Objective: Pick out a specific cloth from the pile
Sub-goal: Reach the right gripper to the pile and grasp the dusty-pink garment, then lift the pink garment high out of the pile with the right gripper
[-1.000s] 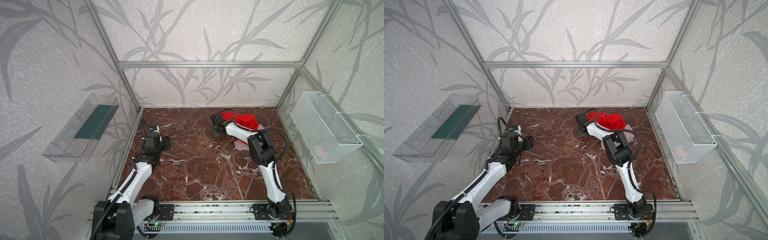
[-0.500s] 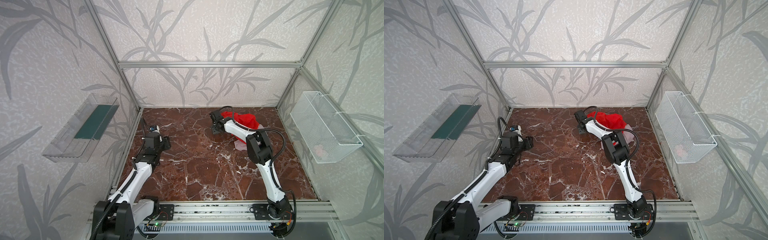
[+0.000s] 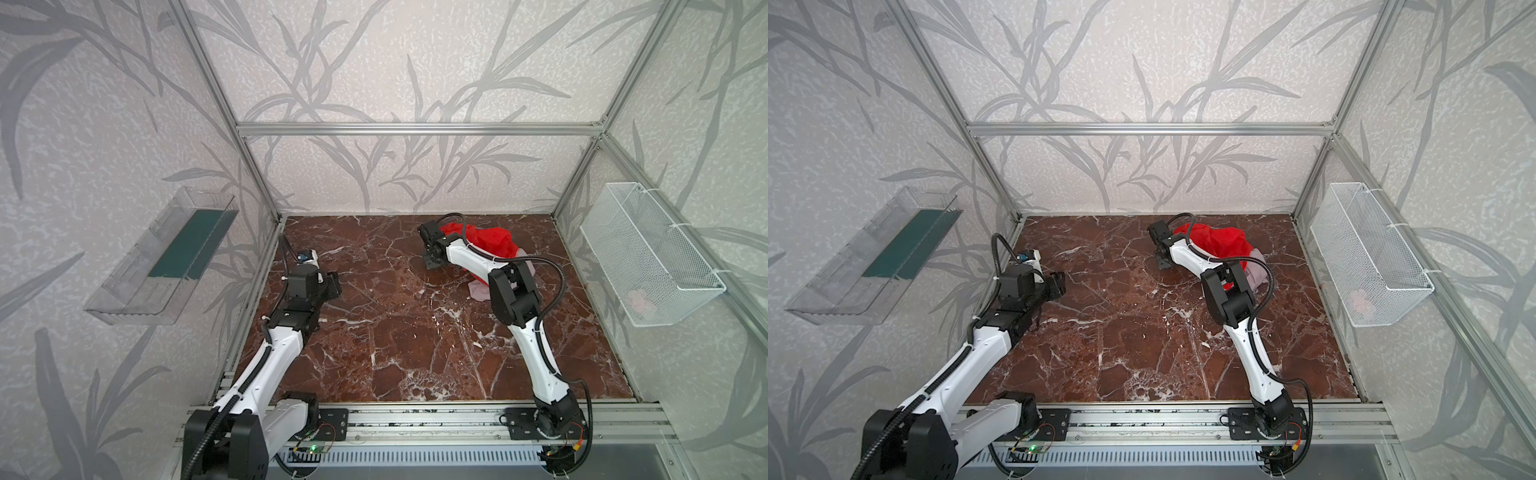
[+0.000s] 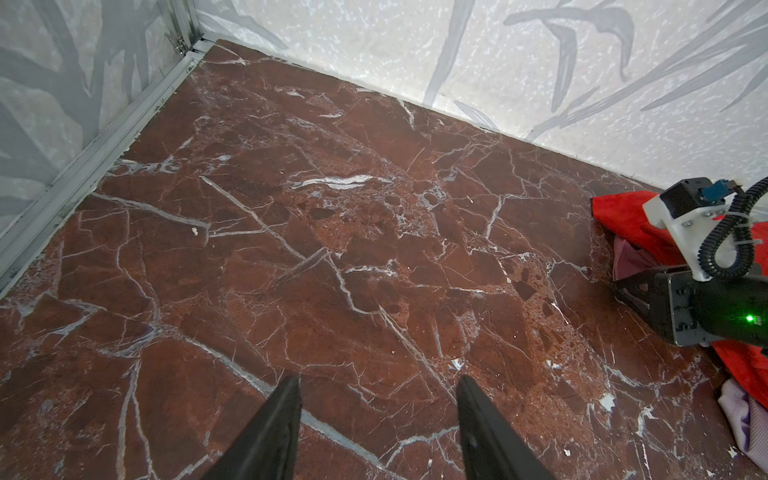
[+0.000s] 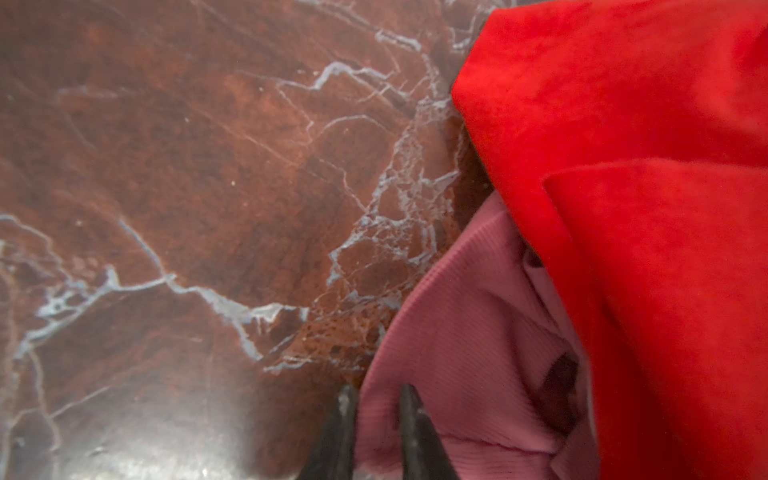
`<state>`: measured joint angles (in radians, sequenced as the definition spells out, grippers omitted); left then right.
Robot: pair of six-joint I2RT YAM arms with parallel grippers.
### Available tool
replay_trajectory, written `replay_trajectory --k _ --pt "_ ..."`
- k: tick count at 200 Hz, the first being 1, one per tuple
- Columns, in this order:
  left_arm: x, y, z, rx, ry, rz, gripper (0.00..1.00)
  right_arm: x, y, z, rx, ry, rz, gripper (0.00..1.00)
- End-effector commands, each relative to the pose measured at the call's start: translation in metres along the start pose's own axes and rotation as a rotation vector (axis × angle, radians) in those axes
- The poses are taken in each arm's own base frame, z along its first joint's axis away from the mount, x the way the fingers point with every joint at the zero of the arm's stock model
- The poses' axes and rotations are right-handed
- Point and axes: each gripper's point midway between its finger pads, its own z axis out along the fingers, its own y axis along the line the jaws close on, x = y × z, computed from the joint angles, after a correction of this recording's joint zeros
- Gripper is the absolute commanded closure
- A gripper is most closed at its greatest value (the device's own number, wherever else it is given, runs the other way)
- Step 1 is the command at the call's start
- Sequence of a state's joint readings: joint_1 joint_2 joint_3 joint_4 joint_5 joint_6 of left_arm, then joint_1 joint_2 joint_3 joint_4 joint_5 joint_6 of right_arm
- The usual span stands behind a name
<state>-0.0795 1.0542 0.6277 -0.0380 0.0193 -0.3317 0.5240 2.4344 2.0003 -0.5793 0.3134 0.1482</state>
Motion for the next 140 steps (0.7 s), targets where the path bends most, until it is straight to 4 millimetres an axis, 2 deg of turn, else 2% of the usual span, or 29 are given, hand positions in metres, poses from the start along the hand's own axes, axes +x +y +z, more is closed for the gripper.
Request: replay_trajectory --k 1,10,31,59,91,140 --pt "-0.008 -0.002 -0.005 -0.002 -0.024 0.014 0.42 0.007 -0.007 0.004 0.024 0.035 0.003 0.92" --pt "-0.008 -0.002 -0.005 -0.002 -0.024 0.014 0.42 0.007 -0.007 0.004 0.026 0.034 0.001 1.00" --pt "-0.006 -0.001 -0.005 -0.003 -0.020 0.014 0.42 0.002 -0.009 -0.006 0.019 0.026 0.014 1.00" --pt "-0.010 -0.004 -0.010 0.007 -0.018 0.005 0.42 -0.009 -0.011 -0.031 -0.014 -0.045 0.041 1.00" --pt "-0.013 -0.008 -0.019 0.031 -0.017 -0.042 0.42 -0.022 -0.020 -0.075 -0.052 -0.174 0.091 1.00" --pt "-0.005 -0.017 -0.024 0.071 0.058 -0.124 0.42 -0.026 -0.036 -0.147 -0.115 -0.297 0.124 1.00"
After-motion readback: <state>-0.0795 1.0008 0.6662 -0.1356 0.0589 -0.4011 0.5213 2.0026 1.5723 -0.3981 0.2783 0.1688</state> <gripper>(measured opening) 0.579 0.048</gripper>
